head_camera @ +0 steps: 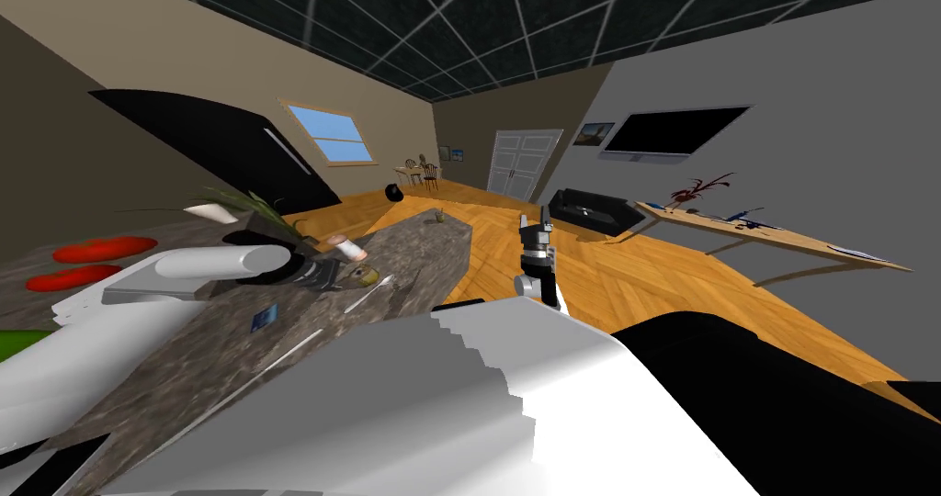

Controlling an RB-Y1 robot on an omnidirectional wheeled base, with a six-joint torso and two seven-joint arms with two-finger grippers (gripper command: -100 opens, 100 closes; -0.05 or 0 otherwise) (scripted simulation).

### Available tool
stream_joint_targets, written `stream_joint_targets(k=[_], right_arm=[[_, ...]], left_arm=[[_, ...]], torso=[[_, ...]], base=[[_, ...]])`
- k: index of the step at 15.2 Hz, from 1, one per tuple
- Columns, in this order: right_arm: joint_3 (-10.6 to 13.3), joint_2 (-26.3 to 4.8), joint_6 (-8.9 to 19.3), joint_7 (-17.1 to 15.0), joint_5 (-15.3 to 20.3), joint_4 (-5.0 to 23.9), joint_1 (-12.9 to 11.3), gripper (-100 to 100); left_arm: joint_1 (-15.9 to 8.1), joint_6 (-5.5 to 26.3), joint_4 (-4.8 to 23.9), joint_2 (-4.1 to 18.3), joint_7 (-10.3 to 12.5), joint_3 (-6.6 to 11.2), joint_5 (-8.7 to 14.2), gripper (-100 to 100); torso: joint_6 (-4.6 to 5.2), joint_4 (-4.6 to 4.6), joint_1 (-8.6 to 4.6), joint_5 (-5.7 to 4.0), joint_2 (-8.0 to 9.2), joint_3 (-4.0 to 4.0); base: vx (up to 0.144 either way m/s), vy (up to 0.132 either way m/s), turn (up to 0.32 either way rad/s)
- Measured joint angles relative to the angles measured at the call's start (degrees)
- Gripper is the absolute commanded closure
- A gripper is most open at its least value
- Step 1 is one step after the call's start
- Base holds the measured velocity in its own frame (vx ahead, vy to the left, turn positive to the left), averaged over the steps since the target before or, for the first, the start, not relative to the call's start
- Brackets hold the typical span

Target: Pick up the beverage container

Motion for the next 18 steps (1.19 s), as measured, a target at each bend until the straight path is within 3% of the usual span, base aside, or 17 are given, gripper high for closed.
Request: stream_joint_targets(k=[14,18], right_arm=[[0.0,0.0,0.0,0.0,0.0,0.0,0.0,0],[0.0,0.0,0.0,0.0,0.0,0.0,0.0,0]], left_arm=[[-2.98,13.9,5.87,3.91,2.05,-1.37,8.0,-100],[-2.78,12.34,7.44,2.35,1.41,-2.34,6.5,-100]], torso=[[-0.01,-0.01,-0.03,0.0,-0.05,-0.03],[-0.02,0.01,-0.01,0.02,0.06,0.03]], base=[[0.004,0.002,-0.081],[-0.016,0.0,-0.038]])
